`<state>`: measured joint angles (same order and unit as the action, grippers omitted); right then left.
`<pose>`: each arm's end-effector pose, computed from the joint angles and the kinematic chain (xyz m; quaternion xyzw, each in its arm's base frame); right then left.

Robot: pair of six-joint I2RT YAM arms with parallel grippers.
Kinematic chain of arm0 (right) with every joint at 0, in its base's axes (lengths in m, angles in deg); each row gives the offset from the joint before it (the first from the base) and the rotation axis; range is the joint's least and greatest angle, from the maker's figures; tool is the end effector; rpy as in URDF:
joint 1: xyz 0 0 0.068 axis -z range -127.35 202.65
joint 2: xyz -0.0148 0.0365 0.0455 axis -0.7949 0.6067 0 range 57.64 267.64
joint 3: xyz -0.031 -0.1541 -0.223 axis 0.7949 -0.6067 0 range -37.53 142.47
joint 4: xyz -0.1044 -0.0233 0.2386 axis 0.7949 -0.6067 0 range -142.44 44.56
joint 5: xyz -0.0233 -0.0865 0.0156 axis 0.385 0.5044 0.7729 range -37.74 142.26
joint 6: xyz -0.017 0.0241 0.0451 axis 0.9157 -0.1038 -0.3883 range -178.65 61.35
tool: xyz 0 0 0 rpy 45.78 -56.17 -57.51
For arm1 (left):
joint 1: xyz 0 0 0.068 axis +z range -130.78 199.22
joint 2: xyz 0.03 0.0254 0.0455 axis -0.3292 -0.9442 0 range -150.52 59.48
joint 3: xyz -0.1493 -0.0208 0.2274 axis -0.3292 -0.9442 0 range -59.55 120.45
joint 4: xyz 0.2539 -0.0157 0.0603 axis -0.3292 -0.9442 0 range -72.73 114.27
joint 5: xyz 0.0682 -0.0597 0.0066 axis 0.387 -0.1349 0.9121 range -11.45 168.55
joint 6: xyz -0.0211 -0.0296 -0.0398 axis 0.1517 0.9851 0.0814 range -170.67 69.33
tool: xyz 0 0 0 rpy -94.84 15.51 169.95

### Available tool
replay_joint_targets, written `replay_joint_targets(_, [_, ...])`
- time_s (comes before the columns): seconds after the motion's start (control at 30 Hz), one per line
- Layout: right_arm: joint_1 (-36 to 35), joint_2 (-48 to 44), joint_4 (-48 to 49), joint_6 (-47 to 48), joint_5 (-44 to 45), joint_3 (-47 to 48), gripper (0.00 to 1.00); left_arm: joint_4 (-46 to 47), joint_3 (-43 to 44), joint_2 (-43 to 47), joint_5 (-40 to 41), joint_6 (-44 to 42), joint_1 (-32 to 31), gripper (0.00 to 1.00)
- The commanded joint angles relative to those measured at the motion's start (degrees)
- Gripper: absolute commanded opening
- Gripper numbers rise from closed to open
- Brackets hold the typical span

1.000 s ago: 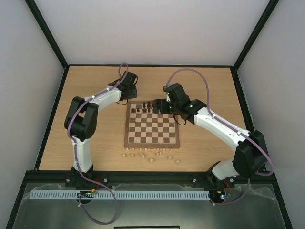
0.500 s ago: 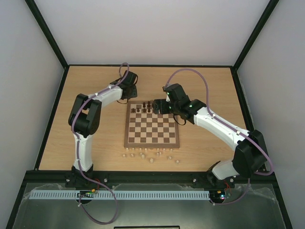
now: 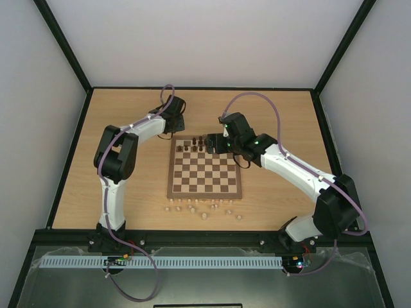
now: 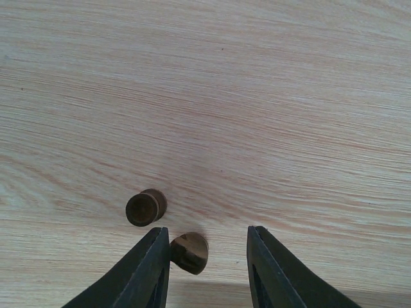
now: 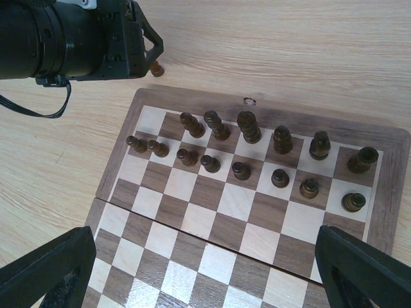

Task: Set up the chess pieces on the board
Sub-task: Pick up the chess piece at the center of the board.

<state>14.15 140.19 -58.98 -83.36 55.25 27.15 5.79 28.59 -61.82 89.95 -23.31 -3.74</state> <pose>0.2602 0.2045 0.3002 -0.0920 0.8670 0.2370 0.4285 0.4286 -0.1741 0.1700 -0.0687 0.9379 -0.0541 0.3358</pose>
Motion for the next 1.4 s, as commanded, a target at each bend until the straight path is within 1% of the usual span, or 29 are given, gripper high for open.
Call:
replay_joint_targets(0.0, [-0.4, 0.8, 0.4, -0.1, -0.7, -0.7, 0.94, -1.0, 0.8, -1.6, 0.3, -0.2, 0.4, 0.36])
replay_joint_targets(0.17, [-0.4, 0.9, 0.5, -0.1, -0.9, -0.8, 0.94, -0.7, 0.0, -0.5, 0.1, -0.1, 0.2, 0.36])
replay_joint_targets(0.37, [-0.5, 1.4, 0.6, -0.1, -1.0, -0.7, 0.94, -0.3, -0.8, 0.7, -0.1, -0.1, -0.4, 0.39])
replay_joint_targets(0.67, [-0.6, 1.6, 0.7, 0.0, -1.2, -0.7, 0.94, -0.6, -1.3, 1.8, 0.3, 0.0, -1.4, 0.50])
replay_joint_targets(0.8, [-0.6, 1.6, 0.7, -0.1, -1.2, -0.8, 0.94, -0.6, -1.8, 2.4, 0.7, 0.1, -1.6, 0.57])
replay_joint_targets(1.23, [-0.9, 1.8, 0.7, 0.0, -1.4, -0.6, 0.93, 0.0, -3.2, 4.3, 2.1, 0.6, -1.7, 0.67])
replay_joint_targets(1.37, [-0.9, 1.8, 0.6, 0.1, -1.4, -0.6, 0.93, 0.1, -3.1, 4.0, 2.1, 0.5, -1.8, 0.68])
